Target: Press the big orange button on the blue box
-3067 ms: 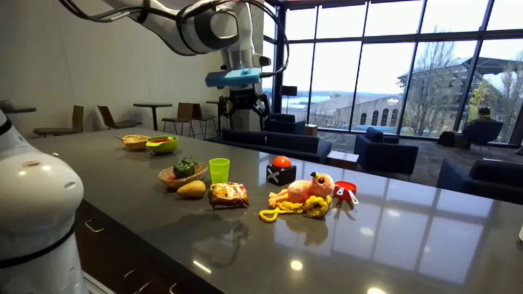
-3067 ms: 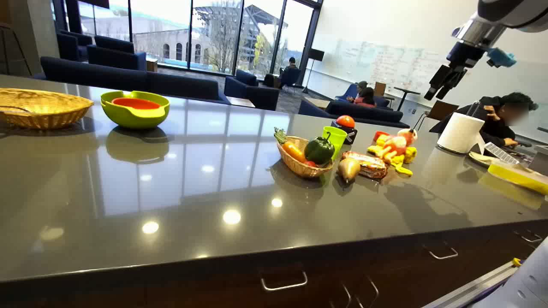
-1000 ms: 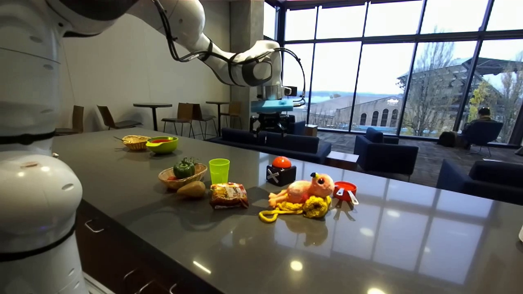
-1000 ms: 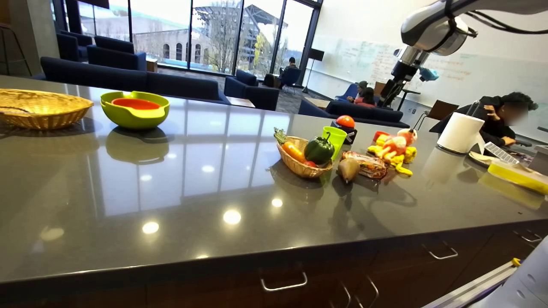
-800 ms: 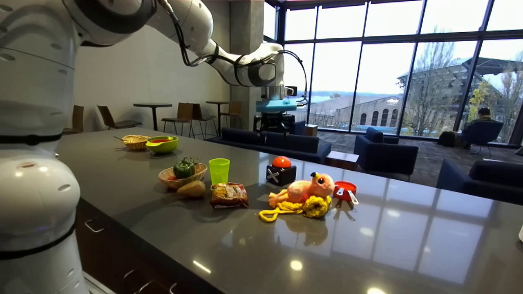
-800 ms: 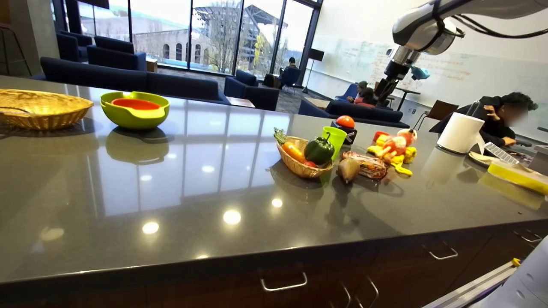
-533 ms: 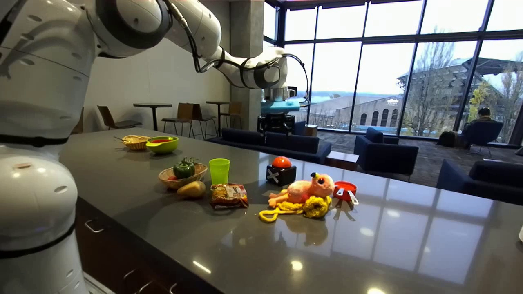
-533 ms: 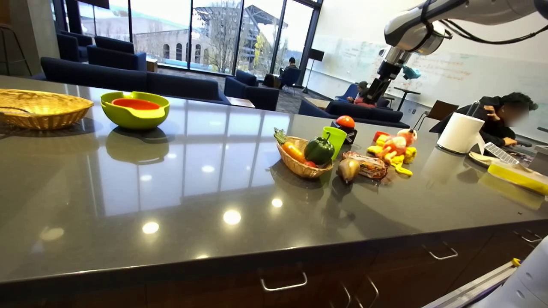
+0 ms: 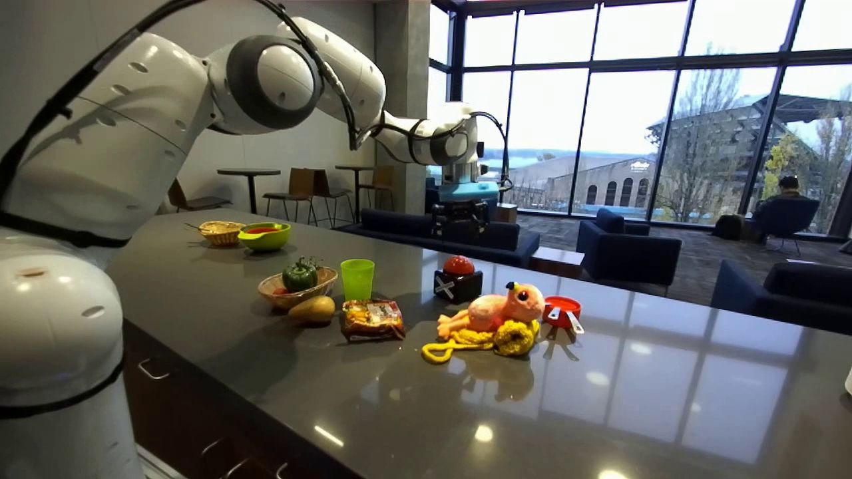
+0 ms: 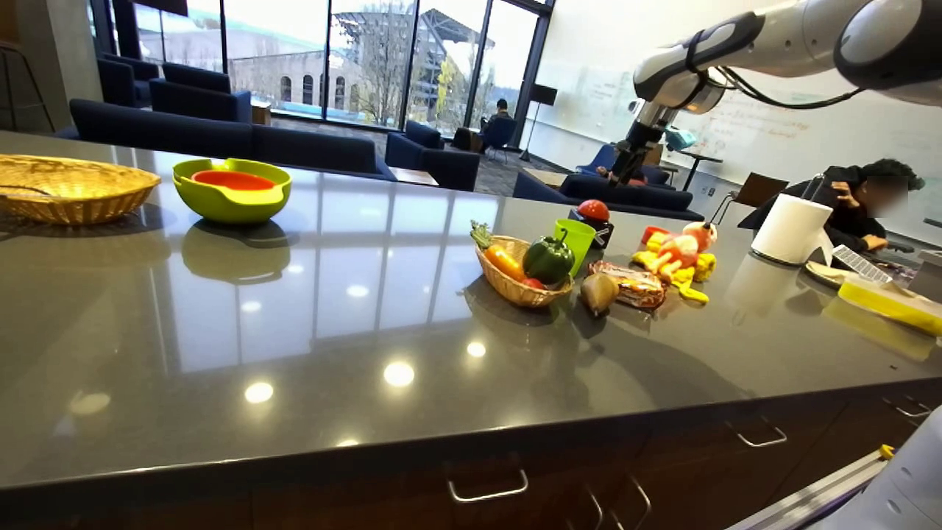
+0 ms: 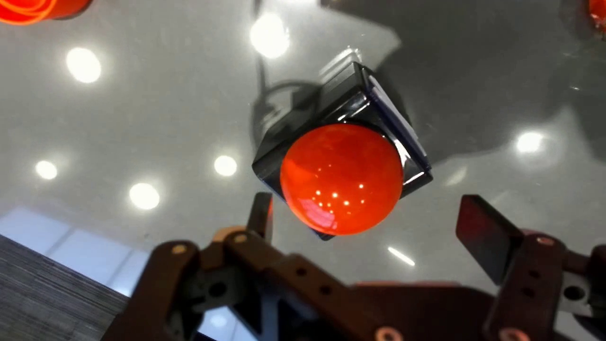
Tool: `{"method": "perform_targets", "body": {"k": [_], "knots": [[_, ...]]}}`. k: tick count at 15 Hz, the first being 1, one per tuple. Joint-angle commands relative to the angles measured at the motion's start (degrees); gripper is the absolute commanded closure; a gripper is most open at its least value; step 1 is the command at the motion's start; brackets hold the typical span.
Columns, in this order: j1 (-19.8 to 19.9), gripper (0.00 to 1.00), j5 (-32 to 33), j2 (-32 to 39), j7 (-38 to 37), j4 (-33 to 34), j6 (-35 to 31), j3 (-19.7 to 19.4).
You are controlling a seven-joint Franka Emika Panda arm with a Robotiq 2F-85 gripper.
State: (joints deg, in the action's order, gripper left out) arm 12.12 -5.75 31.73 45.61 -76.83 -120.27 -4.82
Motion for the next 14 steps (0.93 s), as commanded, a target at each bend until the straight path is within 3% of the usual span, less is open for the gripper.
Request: {"method": "perform_targets", "body": {"k": [1, 5, 10, 11, 14], "knots": [[1.49, 0.26, 1.85, 5.84, 0.12, 8.65, 2.45, 1.75], [1.85, 0.53, 2.74, 10.17, 0.04, 14.29, 3.53, 2.46], [2.2, 0.94, 3.22, 13.9, 0.07, 19.89, 5.84, 3.19], [2.23, 0.99, 3.17, 14.3, 0.05, 20.62, 6.36, 3.31], [2.34, 1.0, 2.87, 15.39, 0.18, 22.55, 7.98, 3.89]]}}
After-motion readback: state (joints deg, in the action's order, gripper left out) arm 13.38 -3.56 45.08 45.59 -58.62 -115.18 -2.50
